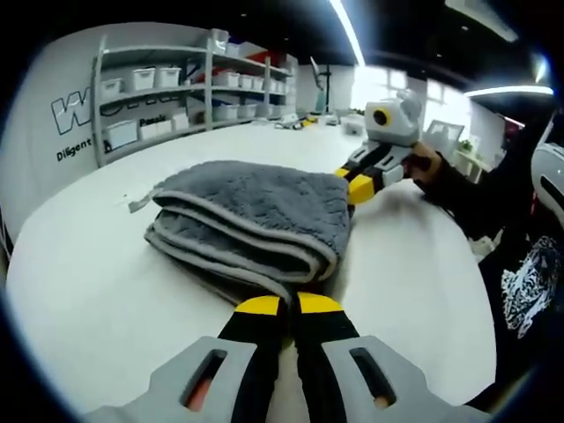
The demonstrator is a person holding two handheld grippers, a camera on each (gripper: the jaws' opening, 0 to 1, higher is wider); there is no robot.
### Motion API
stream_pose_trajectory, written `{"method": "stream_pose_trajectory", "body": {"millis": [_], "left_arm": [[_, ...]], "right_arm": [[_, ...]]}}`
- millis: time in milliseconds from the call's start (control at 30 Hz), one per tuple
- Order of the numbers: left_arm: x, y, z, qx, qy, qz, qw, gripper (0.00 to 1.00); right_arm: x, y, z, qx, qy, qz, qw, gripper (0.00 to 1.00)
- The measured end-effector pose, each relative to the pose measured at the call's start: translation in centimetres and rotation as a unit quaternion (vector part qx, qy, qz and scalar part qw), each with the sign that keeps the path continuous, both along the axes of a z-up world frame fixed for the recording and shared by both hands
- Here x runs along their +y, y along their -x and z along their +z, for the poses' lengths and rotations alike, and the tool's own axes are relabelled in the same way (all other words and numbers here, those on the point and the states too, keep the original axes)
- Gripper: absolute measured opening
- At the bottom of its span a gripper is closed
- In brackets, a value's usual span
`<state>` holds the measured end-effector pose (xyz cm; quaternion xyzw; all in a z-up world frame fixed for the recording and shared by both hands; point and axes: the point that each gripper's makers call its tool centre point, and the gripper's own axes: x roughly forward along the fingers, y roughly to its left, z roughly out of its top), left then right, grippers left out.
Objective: Open the folded towel by lifting each exposed corner and separating the folded layers until the towel lies flat within the target outline without major curled edges
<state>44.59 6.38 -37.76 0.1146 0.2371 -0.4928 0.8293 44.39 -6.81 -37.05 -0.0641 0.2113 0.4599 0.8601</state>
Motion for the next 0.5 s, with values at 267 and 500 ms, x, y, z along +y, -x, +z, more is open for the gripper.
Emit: {"method": "stream_pose_trajectory", "body": {"millis": [267, 500], "left_arm": [[0.0, 1.1, -0.3, 0.004, 0.003, 0.001, 1.0, 0.03], [0.3, 2.8, -0.9, 0.011, 0.004, -0.002, 0.9999, 0.03]], "right_arm": [[-0.4, 0.7, -0.2, -0.001, 0.003, 0.003, 1.0, 0.05], [0.2, 2.4, -0.6, 0.005, -0.005, 0.003, 1.0, 0.05]]}}
